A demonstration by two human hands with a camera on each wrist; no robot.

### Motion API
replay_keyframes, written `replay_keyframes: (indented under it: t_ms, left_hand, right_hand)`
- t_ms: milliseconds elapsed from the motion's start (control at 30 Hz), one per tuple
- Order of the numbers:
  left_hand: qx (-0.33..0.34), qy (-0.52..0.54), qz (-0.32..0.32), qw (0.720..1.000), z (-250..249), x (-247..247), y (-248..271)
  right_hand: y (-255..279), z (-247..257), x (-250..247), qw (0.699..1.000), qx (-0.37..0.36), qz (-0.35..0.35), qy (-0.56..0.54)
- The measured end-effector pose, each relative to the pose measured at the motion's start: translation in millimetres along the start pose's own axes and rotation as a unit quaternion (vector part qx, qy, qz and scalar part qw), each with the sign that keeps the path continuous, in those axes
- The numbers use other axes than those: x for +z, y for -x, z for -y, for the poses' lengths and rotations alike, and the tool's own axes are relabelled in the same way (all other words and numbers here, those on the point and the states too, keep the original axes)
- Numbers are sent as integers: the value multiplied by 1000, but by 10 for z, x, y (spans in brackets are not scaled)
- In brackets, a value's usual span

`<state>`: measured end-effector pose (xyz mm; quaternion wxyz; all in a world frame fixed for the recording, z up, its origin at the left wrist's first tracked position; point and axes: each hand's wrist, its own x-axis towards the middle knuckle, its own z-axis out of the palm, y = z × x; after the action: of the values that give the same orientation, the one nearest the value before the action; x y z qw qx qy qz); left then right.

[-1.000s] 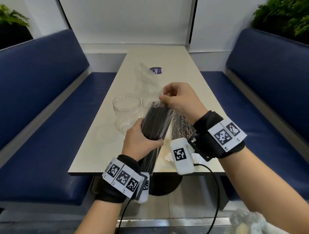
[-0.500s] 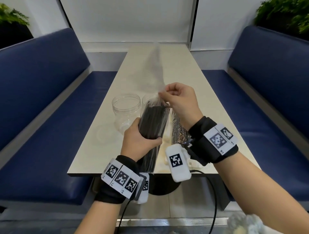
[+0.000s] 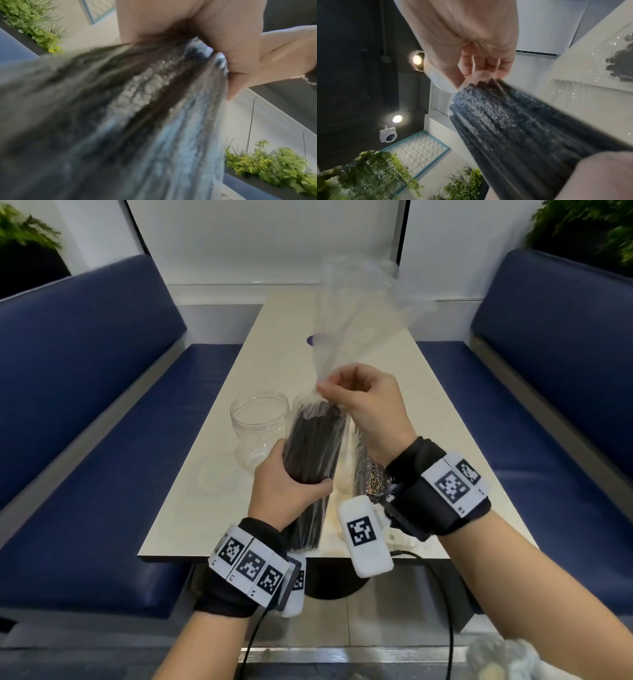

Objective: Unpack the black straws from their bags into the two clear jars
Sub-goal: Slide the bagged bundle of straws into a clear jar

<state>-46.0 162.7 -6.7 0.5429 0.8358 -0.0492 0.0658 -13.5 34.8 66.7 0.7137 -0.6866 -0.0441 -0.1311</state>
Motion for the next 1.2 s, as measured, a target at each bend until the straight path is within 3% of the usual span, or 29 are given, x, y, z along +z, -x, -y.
replay_keyframes:
  t_ms: [167,333,467,533,633,700,767,867,1033,1200]
  left_hand:
    - [7,20,-16,1000,-8,-35,-59]
    - [17,35,-5,999,57,-18,-29]
    - [22,40,-9,999,117,-5,-19]
    - [25,44,-16,999,138,-9,-9]
    - [18,66,-25,997,186,-6,1]
    - [9,78,-32,996,221,0,-3]
    - [7,74,-31,997,240,3,-3]
    - [6,75,-31,997,278,3,5]
    - [-8,74,-31,997,274,-5,24]
    - [8,117,-87,989,161,13,21]
  right_hand:
    - [19,12,26,987,2,21,-158]
    - [24,104,14,995,-43,37,-84]
    - [-28,246,-40,961,16,39,-275]
    - [-26,233,-44,955,4,34,-296]
    - [47,132,7,989,-17,70,-126]
    - [118,62,44,991,-22,128,-19]
    - [144,59,80,992,-22,124,-24]
    - [137,120,99,989,8,87,-120]
    - [168,26,155,976,3,213,51]
    - [240,-61,232,975,-7,213,64]
